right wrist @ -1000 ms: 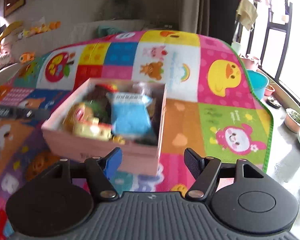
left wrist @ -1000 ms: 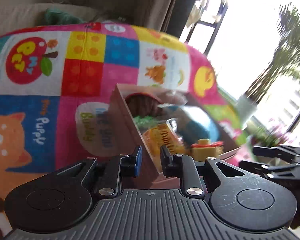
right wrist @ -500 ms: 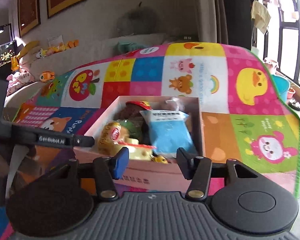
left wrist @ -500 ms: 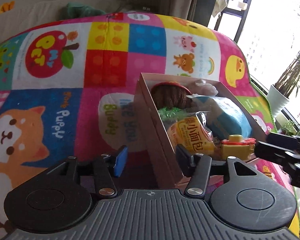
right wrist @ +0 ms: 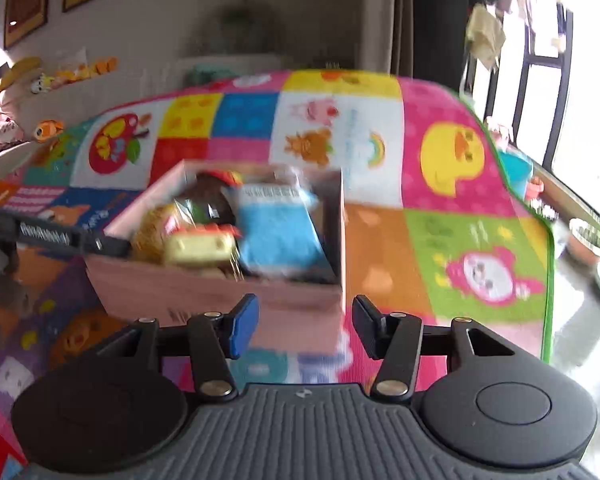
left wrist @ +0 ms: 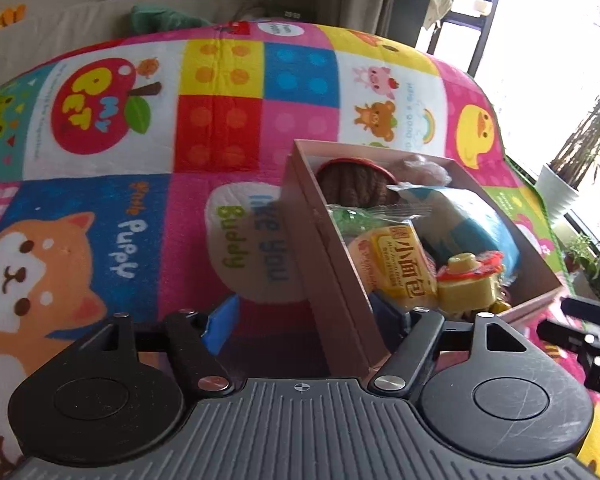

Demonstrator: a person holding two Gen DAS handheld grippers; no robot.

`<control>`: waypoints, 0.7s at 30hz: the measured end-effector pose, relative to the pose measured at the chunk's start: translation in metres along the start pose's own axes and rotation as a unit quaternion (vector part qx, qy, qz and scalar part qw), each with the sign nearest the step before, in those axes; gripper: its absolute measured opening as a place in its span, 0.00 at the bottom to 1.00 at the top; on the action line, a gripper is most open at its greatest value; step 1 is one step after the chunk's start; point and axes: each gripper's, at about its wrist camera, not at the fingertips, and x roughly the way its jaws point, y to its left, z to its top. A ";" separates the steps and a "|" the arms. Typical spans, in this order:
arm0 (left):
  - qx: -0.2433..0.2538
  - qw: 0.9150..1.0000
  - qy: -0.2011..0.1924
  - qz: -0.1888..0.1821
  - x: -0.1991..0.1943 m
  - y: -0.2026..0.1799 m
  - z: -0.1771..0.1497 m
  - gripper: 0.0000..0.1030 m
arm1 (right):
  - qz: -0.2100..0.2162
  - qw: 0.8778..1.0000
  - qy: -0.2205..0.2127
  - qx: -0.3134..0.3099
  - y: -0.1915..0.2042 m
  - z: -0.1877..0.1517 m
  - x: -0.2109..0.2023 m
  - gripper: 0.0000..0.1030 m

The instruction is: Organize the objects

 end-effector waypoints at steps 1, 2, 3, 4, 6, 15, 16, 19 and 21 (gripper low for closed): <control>-0.001 1.000 -0.001 0.007 -0.002 0.004 0.000 0.76 | 0.003 1.000 0.008 0.002 0.001 -0.003 0.004 0.50; -0.004 1.000 -0.002 0.011 -0.005 0.009 0.000 0.77 | 0.006 1.000 0.012 0.001 0.004 -0.005 0.008 0.50; -0.008 1.000 -0.004 0.013 -0.009 0.014 -0.001 0.77 | 0.016 1.000 0.018 0.000 0.009 -0.005 0.013 0.51; -0.011 1.000 -0.008 0.017 -0.013 0.020 -0.002 0.77 | 0.033 0.999 0.022 0.001 0.015 -0.005 0.016 0.51; -0.016 0.999 -0.018 0.030 -0.021 0.034 -0.005 0.78 | 0.037 0.999 0.018 -0.011 0.033 -0.004 0.020 0.56; -0.074 0.995 -0.030 0.055 -0.026 0.094 -0.006 0.95 | 0.054 0.998 0.006 -0.024 0.089 0.009 0.041 0.56; -0.077 0.995 -0.029 0.051 -0.025 0.095 -0.007 0.96 | 0.050 0.998 0.007 -0.023 0.090 0.010 0.043 0.56; -0.078 0.996 -0.028 0.045 -0.019 0.094 -0.008 0.97 | 0.033 0.999 0.004 -0.024 0.092 0.015 0.052 0.56; -0.076 0.996 -0.028 0.044 -0.016 0.094 -0.008 0.98 | 0.019 1.000 0.004 -0.020 0.093 0.017 0.054 0.56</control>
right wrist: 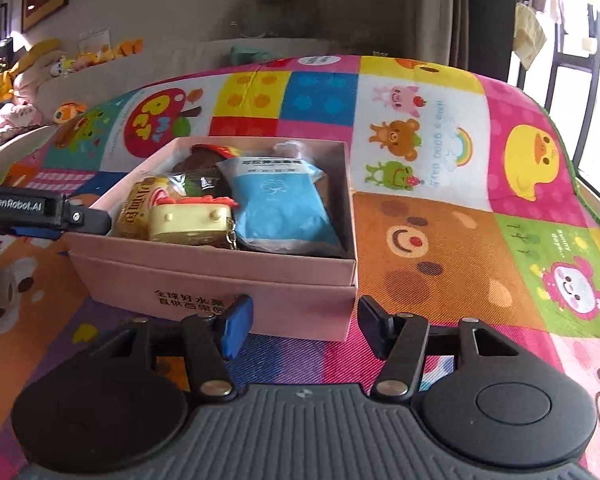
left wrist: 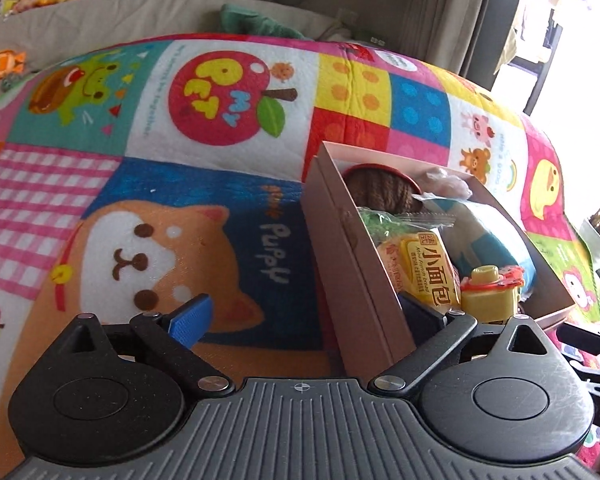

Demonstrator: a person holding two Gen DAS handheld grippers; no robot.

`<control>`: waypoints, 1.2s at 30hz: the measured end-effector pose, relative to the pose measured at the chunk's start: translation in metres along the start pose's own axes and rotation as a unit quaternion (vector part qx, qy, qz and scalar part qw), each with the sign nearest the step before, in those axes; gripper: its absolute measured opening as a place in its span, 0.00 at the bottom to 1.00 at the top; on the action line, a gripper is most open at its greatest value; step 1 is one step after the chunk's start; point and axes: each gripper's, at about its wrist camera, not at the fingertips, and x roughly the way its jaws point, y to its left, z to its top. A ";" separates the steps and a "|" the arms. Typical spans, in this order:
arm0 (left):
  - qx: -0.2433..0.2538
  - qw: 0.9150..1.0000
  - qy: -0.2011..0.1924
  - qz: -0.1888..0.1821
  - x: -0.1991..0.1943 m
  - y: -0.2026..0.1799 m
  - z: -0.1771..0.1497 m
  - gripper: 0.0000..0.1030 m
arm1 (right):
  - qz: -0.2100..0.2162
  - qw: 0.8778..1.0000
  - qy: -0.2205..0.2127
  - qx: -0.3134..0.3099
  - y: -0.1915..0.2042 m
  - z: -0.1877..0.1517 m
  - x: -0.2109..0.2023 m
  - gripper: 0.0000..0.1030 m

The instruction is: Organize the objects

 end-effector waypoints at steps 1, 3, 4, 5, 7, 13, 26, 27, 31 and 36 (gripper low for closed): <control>0.000 1.000 0.000 -0.002 0.001 0.001 0.000 0.98 | -0.001 1.000 0.001 0.005 0.001 0.001 0.000 0.56; -0.001 1.000 0.000 -0.002 0.002 0.003 0.001 0.98 | 0.010 1.000 0.004 0.018 0.004 0.001 -0.003 0.56; -0.002 1.000 -0.002 -0.001 0.002 0.004 0.001 0.98 | 0.014 1.000 0.003 0.019 0.008 0.000 -0.006 0.56; -0.003 1.000 -0.006 0.001 0.000 0.005 0.000 0.98 | 0.012 1.000 -0.001 0.017 0.013 -0.001 -0.010 0.56; -0.001 1.000 -0.024 0.006 -0.008 0.006 -0.002 0.97 | 0.003 1.000 -0.005 0.016 0.022 -0.006 -0.020 0.58; 0.027 0.993 -0.110 0.020 -0.069 0.000 -0.021 0.96 | 0.025 0.998 0.016 0.050 0.036 -0.043 -0.050 0.96; 0.090 0.992 -0.049 0.069 -0.080 -0.033 -0.102 0.96 | -0.008 0.996 0.065 0.064 0.037 -0.059 -0.039 1.00; 0.096 0.992 -0.041 0.070 -0.077 -0.034 -0.102 0.96 | -0.010 0.996 0.066 0.058 0.038 -0.058 -0.037 1.00; 0.091 0.992 -0.015 0.081 -0.070 -0.032 -0.103 0.96 | -0.012 0.997 0.069 0.025 0.041 -0.055 -0.030 1.00; 0.082 0.992 -0.016 0.100 -0.063 -0.038 -0.102 0.97 | -0.033 0.997 0.042 0.050 0.038 -0.056 -0.024 1.00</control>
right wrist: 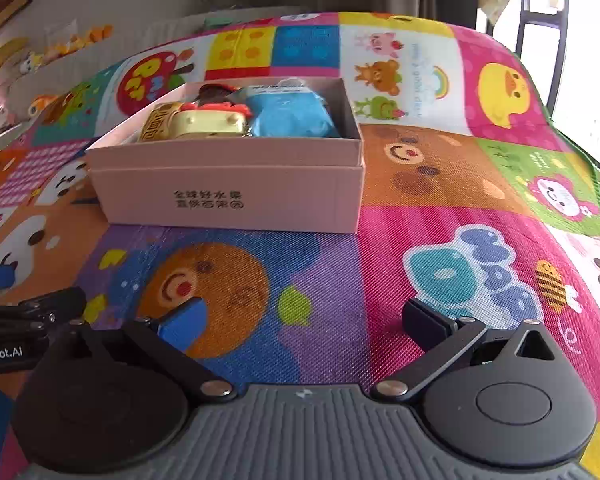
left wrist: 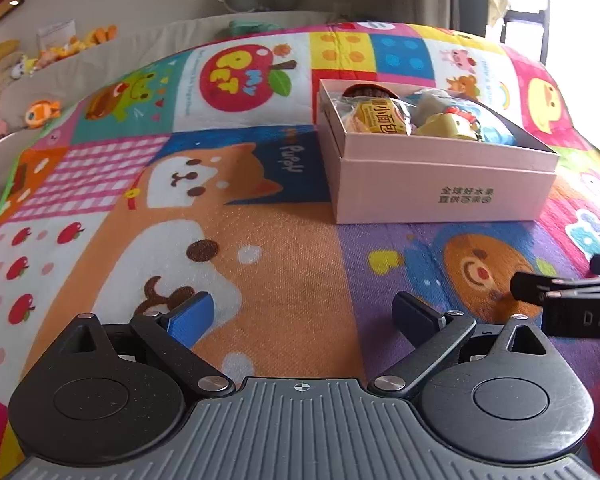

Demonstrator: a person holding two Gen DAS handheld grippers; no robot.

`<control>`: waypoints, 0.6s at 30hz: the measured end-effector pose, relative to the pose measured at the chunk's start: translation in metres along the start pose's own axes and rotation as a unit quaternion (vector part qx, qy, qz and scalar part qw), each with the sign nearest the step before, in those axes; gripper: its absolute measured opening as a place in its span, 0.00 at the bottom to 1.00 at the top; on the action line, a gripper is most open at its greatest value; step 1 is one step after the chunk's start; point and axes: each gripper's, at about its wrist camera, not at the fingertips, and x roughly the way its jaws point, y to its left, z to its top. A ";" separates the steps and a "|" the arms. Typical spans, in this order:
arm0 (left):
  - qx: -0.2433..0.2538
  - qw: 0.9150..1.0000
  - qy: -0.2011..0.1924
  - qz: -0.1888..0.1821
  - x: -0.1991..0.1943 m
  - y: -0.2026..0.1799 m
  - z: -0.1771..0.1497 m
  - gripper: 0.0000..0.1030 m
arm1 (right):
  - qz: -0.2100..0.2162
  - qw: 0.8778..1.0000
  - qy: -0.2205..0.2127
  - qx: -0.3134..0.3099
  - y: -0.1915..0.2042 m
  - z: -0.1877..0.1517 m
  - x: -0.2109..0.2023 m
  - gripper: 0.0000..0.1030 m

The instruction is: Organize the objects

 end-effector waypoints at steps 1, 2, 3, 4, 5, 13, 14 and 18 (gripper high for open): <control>0.000 1.000 0.000 0.001 0.001 -0.002 0.001 0.97 | -0.002 1.000 -0.002 0.002 0.000 0.000 0.000 1.00; 0.001 1.000 0.000 0.000 0.003 -0.003 0.002 0.97 | -0.003 1.000 -0.005 0.003 0.000 -0.001 0.000 1.00; 0.003 1.000 0.000 -0.002 0.004 -0.004 0.003 0.97 | -0.003 1.000 -0.006 0.003 -0.001 -0.001 0.000 1.00; 0.004 1.000 0.001 -0.004 0.005 -0.005 0.003 0.97 | -0.003 1.000 -0.007 0.003 -0.001 -0.002 0.000 1.00; 0.001 1.000 0.001 -0.006 0.006 -0.004 0.004 0.97 | -0.003 1.000 -0.008 0.003 -0.001 -0.001 0.001 1.00; 0.000 1.000 0.000 -0.007 0.005 -0.003 0.003 0.97 | -0.003 1.000 -0.009 0.004 -0.002 -0.001 0.001 1.00; 0.000 1.000 0.000 -0.007 0.005 -0.004 0.004 0.97 | -0.003 1.000 -0.009 0.005 -0.002 -0.001 0.001 1.00; 0.000 1.000 0.001 -0.007 0.005 -0.004 0.003 0.97 | -0.003 1.000 -0.009 0.005 -0.003 -0.001 0.001 1.00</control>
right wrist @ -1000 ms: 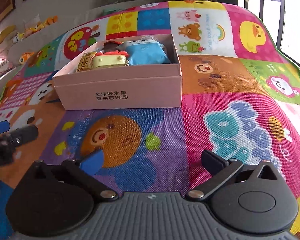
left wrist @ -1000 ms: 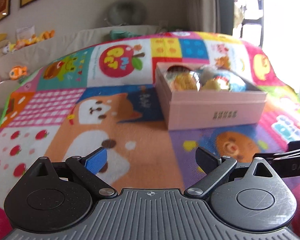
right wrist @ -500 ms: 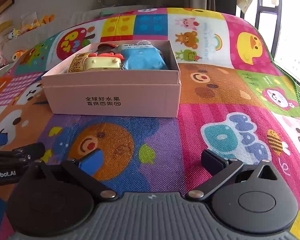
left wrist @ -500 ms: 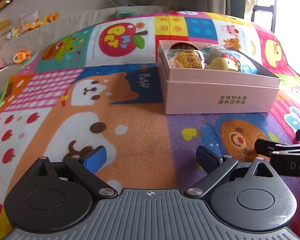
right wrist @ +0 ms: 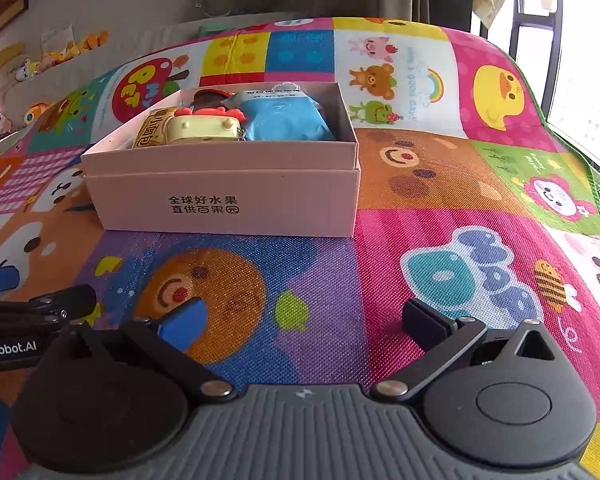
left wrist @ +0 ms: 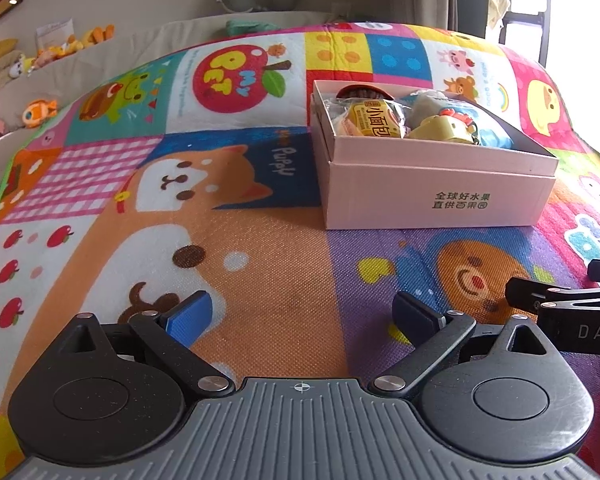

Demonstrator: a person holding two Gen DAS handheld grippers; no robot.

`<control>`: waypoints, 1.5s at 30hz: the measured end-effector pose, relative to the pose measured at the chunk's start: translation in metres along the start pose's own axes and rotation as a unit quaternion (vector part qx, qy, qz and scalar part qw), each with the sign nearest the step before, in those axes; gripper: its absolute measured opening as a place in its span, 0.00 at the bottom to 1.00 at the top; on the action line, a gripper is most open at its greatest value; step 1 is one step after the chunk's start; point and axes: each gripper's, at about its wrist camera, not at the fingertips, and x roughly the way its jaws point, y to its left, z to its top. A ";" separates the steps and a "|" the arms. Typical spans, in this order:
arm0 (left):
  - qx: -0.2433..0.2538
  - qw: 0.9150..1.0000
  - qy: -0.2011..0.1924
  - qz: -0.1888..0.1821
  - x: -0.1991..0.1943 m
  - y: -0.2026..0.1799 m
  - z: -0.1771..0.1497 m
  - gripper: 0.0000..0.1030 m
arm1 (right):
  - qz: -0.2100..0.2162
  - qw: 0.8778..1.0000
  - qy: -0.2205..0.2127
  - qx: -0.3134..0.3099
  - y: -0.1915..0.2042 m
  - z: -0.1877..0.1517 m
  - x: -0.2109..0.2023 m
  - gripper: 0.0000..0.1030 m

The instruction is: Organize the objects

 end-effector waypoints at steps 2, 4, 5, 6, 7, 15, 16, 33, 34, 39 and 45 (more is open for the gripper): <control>0.000 1.000 0.000 0.000 0.000 0.000 0.000 0.97 | 0.000 1.000 0.000 0.000 0.000 0.000 0.000 1.00; 0.001 1.000 0.000 0.001 0.000 0.000 0.000 0.97 | 0.000 1.000 0.000 0.000 0.000 0.000 0.000 1.00; 0.000 1.000 0.000 0.000 0.000 0.000 0.000 0.97 | 0.000 1.000 0.000 0.000 0.000 0.000 0.000 1.00; 0.000 1.000 0.000 0.000 0.000 0.000 0.000 0.97 | 0.000 1.000 0.000 -0.001 0.001 0.000 0.000 1.00; 0.001 1.000 0.000 0.001 0.000 0.000 0.000 0.97 | -0.001 1.000 0.000 -0.001 0.001 0.000 0.000 1.00; 0.001 1.000 0.001 0.007 0.000 -0.002 0.000 0.98 | -0.002 1.000 0.000 -0.002 0.001 -0.001 0.000 1.00; 0.000 1.000 0.001 0.006 0.000 -0.002 0.000 0.98 | -0.002 1.000 0.000 -0.002 0.001 -0.001 0.000 1.00; -0.002 1.000 0.001 0.005 0.001 -0.002 0.001 0.98 | -0.002 1.000 0.000 -0.002 0.001 -0.001 0.001 1.00; -0.002 1.000 0.001 0.005 0.001 -0.002 0.001 0.98 | -0.002 1.000 0.000 -0.002 0.001 -0.001 0.001 1.00; -0.003 1.000 0.001 0.005 0.001 -0.002 0.001 0.98 | -0.002 1.000 0.000 -0.002 0.001 -0.001 0.001 1.00; -0.002 1.000 0.001 0.005 0.001 -0.002 0.001 0.98 | -0.002 1.000 0.000 -0.002 0.001 -0.001 0.001 1.00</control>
